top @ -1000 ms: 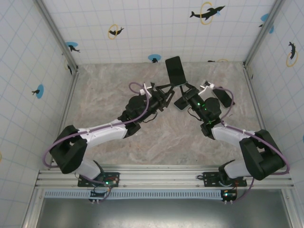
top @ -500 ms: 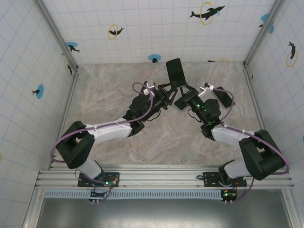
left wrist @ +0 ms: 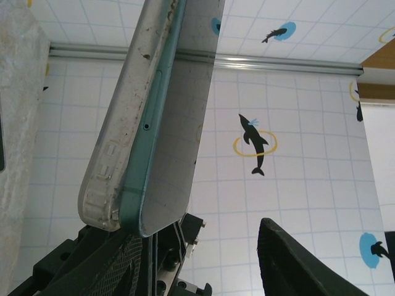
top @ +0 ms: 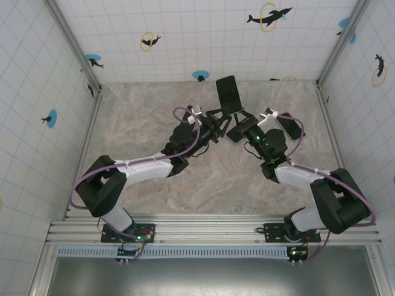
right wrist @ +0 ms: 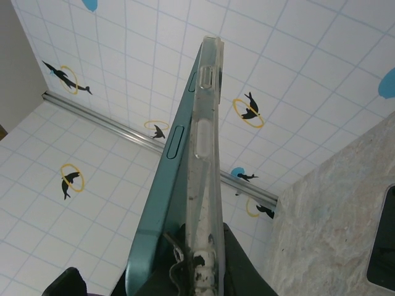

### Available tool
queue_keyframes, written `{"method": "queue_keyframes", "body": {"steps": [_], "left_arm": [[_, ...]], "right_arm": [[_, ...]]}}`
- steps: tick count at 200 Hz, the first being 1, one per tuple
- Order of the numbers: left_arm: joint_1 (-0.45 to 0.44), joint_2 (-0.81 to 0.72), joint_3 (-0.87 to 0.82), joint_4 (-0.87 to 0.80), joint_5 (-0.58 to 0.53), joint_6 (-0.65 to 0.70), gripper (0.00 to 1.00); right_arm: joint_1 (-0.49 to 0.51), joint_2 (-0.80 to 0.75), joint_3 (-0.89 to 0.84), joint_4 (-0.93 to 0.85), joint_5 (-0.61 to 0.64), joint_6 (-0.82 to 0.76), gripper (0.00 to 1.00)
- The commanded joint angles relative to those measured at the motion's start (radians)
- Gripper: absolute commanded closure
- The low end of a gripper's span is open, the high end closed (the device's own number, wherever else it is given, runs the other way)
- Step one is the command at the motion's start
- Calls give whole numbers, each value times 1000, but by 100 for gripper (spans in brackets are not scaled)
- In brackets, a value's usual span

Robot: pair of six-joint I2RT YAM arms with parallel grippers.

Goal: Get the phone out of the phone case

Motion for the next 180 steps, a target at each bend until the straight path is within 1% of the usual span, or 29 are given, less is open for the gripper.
{"method": "queue_keyframes", "body": {"steps": [1,21,49,67,82,113,132,148,166,180], "left_arm": [[28,12,5,49,-39,-14,49],[28,17,-1,48,-70,-28,51],[27,3,-9,9,-152,-30,56],[27,4,4,5,-166,-28,56],[26,11,11,9,-166,-32,58],[22,25,33,29,-148,-34,66],[22,25,43,31,-130,-29,75],[22,26,50,32,-113,-23,78],[22,21,58,34,-94,-17,84],[22,13,56,26,-84,-7,86]], "right_arm": [[21,-17,-16,174,-7,-13,100],[43,-20,-34,201,23,-26,100],[79,-38,-75,227,97,-67,100],[97,-41,-83,220,110,-90,100],[107,-40,-84,215,117,-100,100],[128,-32,-76,161,152,-99,100],[134,-28,-67,112,173,-85,100],[135,-20,-63,95,182,-82,100],[134,-16,-59,76,194,-86,100],[132,-13,-55,52,209,-91,99]]}}
